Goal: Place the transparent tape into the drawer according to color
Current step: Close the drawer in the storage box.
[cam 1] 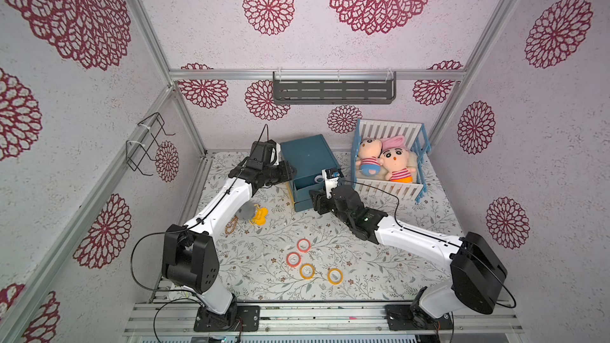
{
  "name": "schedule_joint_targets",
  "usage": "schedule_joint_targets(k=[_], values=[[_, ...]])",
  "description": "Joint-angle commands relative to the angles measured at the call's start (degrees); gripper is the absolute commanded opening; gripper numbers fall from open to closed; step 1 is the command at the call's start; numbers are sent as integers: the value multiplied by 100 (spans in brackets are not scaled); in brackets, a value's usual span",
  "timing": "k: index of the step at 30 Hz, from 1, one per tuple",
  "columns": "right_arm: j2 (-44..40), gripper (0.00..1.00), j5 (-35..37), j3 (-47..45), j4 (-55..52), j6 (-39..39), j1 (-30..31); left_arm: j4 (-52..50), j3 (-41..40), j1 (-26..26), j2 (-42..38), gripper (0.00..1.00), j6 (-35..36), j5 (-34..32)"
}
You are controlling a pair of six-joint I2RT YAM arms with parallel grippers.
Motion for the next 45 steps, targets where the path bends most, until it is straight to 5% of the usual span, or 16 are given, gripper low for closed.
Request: schedule_joint_targets(k=[1, 32, 45], values=[[120, 62, 39, 213, 484, -164, -68, -87, 11, -57, -70, 42, 83, 37], [803, 64, 69, 626, 1032, -294, -157, -28, -130, -54, -167, 41, 61, 143], [-232, 78, -853, -449, 380, 1227, -342, -46, -147, -57, -202, 41, 94, 89]])
